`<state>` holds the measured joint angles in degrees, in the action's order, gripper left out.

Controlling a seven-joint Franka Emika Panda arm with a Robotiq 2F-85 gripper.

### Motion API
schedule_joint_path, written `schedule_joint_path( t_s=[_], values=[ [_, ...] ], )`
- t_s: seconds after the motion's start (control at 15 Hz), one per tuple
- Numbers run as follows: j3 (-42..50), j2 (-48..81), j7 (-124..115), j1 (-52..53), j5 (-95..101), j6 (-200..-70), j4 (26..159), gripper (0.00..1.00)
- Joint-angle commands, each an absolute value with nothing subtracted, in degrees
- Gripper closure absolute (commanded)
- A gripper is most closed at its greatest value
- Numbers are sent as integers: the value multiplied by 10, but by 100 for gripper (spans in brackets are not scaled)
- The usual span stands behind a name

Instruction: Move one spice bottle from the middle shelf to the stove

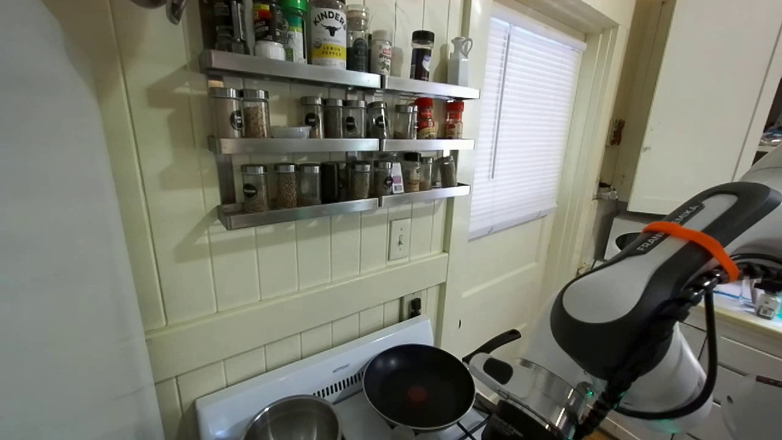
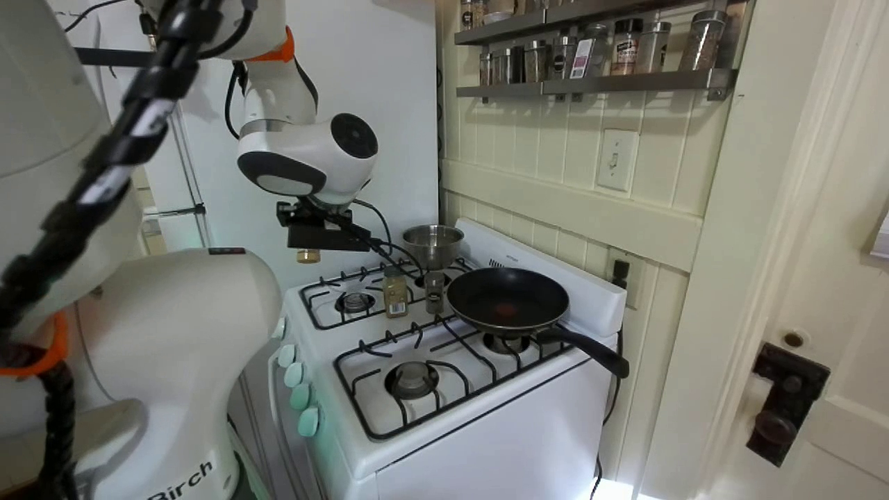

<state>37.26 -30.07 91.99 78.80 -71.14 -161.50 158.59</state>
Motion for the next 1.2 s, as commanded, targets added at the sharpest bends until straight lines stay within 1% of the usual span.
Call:
schedule_joint_path(
  t_s=[0.0,0.07,0.13,0.53,0.6,0.87,1.13],
  values=[
    [363,-245,1015,767,-766,-1618,1586,75],
    [363,-236,1012,763,-772,-1618,1586,75],
    [372,-268,928,777,-722,-1615,1586,50],
    [369,-244,935,770,-728,-1615,1586,50],
    [369,-244,936,770,-728,-1615,1585,75],
    [385,-261,1052,798,-844,-1666,1581,75],
    [378,-298,1094,803,-891,-1726,1573,75]
  ],
)
